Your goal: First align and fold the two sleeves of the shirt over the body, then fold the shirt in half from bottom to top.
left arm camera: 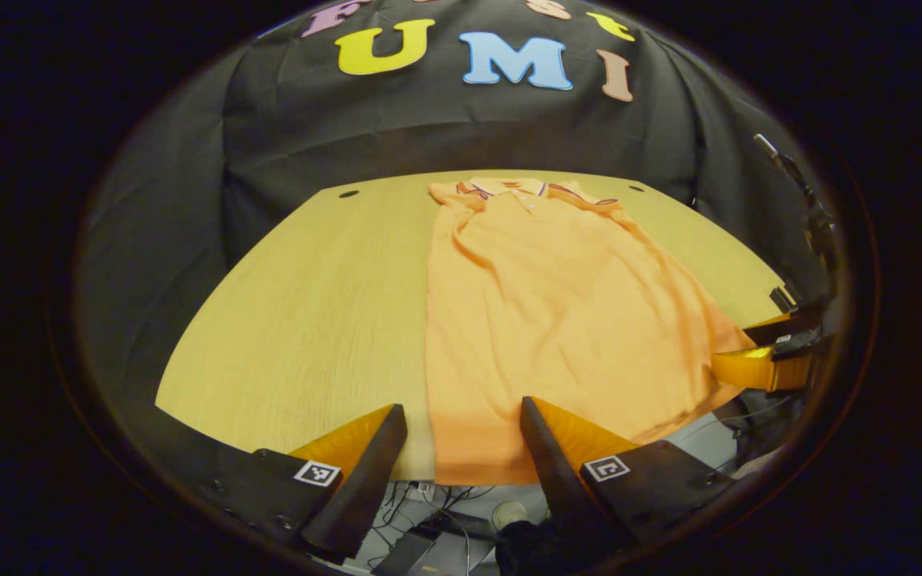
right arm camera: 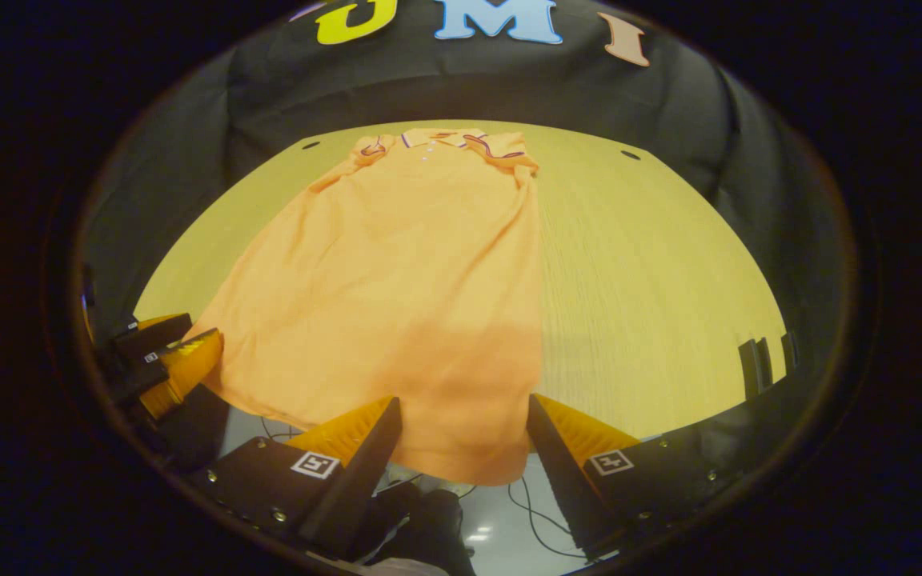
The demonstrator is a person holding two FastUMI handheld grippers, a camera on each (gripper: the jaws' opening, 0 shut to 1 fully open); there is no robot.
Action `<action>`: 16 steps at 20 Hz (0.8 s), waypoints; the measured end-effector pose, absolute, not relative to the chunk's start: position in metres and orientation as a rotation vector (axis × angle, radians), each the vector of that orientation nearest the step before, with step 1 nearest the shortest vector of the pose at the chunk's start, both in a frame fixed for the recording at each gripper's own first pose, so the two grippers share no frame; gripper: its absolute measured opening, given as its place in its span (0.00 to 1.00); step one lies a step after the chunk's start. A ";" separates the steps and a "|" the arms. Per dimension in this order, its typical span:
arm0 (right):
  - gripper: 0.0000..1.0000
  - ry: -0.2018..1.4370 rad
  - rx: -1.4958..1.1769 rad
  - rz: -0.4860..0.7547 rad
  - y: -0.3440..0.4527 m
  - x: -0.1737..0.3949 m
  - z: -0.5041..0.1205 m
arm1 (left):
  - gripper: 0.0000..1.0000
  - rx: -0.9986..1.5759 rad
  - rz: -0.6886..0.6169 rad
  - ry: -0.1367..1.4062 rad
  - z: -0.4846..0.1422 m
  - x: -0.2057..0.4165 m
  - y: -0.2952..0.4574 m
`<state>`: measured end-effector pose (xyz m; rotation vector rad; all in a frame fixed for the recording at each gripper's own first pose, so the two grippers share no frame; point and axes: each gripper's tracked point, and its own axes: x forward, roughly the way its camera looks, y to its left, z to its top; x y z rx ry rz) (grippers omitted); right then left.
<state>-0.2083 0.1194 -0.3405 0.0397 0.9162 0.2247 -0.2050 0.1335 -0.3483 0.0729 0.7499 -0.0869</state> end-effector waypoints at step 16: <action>0.04 0.909 0.107 0.298 0.121 -0.206 -0.340 | 0.07 0.288 -0.104 0.761 -0.352 -0.209 0.101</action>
